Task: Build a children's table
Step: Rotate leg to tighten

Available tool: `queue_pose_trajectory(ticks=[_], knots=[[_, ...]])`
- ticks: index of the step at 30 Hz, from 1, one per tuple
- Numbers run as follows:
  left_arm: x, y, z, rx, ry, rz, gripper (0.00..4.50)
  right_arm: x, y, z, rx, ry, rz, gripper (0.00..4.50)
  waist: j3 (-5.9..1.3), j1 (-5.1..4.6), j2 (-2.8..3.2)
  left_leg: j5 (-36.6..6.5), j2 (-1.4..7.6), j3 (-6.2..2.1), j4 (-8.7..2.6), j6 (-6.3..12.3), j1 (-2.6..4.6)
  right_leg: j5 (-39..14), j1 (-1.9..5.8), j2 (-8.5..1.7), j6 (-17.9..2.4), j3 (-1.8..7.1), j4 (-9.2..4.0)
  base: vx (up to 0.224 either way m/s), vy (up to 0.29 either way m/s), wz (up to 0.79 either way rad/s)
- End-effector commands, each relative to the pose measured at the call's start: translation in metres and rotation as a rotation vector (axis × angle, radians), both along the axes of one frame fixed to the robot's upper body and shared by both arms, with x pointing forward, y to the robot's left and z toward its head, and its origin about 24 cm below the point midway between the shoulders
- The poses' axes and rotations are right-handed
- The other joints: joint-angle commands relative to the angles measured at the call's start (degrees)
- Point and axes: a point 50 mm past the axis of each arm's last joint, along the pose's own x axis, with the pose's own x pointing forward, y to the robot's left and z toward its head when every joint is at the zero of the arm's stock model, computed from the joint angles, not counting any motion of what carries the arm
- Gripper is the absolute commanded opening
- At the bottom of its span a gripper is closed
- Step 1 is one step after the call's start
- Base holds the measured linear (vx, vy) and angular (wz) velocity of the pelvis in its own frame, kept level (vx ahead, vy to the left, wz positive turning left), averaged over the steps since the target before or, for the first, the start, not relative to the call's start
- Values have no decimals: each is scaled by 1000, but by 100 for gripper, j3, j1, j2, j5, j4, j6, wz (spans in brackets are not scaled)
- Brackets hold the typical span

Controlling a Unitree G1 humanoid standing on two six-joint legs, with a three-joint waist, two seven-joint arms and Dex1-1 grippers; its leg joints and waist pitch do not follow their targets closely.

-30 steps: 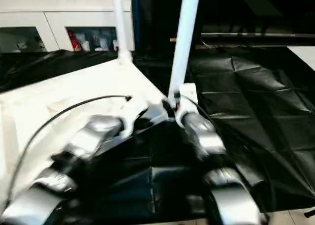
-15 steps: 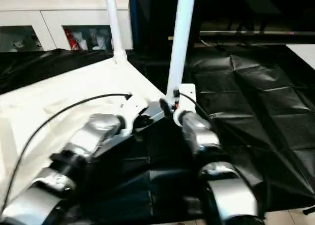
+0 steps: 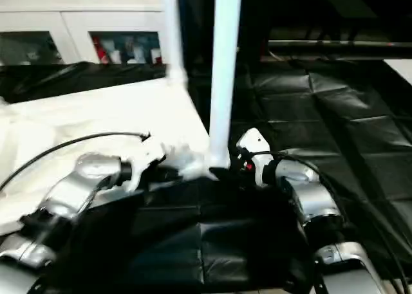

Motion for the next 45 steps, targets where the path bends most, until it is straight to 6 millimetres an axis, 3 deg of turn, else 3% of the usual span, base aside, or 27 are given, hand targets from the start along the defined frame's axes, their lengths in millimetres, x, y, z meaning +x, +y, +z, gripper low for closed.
queue_pose_trajectory(ticks=[1,4,6,7,9,16,21,22,27,28,29,31,33,37,44,45], knots=[[-5,-15,20,-137,-33,-116,0,1,3,3,18,-6,0,386,-407,4,-71,-695,209,-8,-342,538,40,-772,331,-344,-1415,324,-393,0,0,0],[-6,-13,20,-135,-31,-117,0,0,6,4,32,-1,17,386,-405,3,-56,-706,210,-15,-350,503,33,-805,340,-340,-1400,317,-393,0,0,0],[-6,-12,19,-131,-28,-113,0,-2,8,4,38,7,32,386,-406,5,-79,-670,204,-22,-353,496,14,-799,361,-346,-1362,318,-382,0,0,0],[-7,-12,19,-130,-27,-112,0,-2,8,4,41,10,38,358,-409,5,-84,-652,201,-22,-350,499,8,-807,362,-347,-1335,315,-381,0,0,0],[-7,-11,18,-129,-24,-111,0,-3,9,3,48,18,40,358,-410,7,-87,-603,199,-23,-347,509,-1,-788,365,-350,-1317,316,-379,0,0,0],[-8,-10,18,-124,-19,-109,0,-4,9,1,61,38,42,293,-413,2,-79,-572,194,-23,-343,502,-1,-778,364,-345,-1288,313,-380,0,0,0],[-8,-9,16,-116,-16,-106,0,-5,9,0,62,40,30,284,-415,4,-73,-579,193,-23,-343,480,3,-785,363,-345,-1291,314,-381,0,0,0],[-8,-9,16,-116,-16,-106,0,-5,9,0,62,40,29,283,-417,7,-49,-570,193,-27,-340,476,3,-777,363,-346,-1292,313,-376,0,0,0],[-3,-10,13,-82,-33,-57,0,4,6,-6,40,25,-109,281,-412,-26,-59,-584,185,-29,-346,420,-3,-823,358,-342,-1278,312,-385,0,0,0],[9,-18,9,-65,-55,69,0,22,0,-18,55,33,-480,281,-421,-35,-43,-590,185,-34,-345,375,-2,-843,363,-348,-1272,311,-380,0,0,0],[14,-23,7,-59,-57,122,0,27,-2,-23,69,58,-631,280,-371,-104,-24,-750,158,-29,-377,199,6,-1203,315,-331,-1216,311,-445,0,0,0],[22,-34,4,-41,-59,225,0,31,-2,-33,81,106,-828,280,-399,-144,-24,-925,165,-63,-387,-53,35,-1463,346,-360,-1144,300,-444,0,0,0],[28,-44,0,-21,-61,310,0,33,2,-38,77,131,-930,280,-395,-161,-18,-1035,159,-43,-379,-31,37,-1361,342,-354,-1139,315,-458,0,0,0],[32,-57,-1,-5,-81,374,0,36,12,-39,71,140,-989,280,-420,-129,-44,-784,143,-33,-358,180,-6,-994,377,-352,-1138,301,-439,0,0,0],[32,-65,-2,16,-116,354,0,42,32,-33,52,97,-927,280,-405,-135,-32,-979,155,-39,-379,215,8,-1243,365,-358,-1106,289,-474,0,0,0],[31,-62,-3,27,-128,344,0,44,35,-31,65,80,-906,336,-407,-133,-45,-1021,160,-40,-382,212,13,-1268,358,-365,-1092,292,-479,0,0,0]])
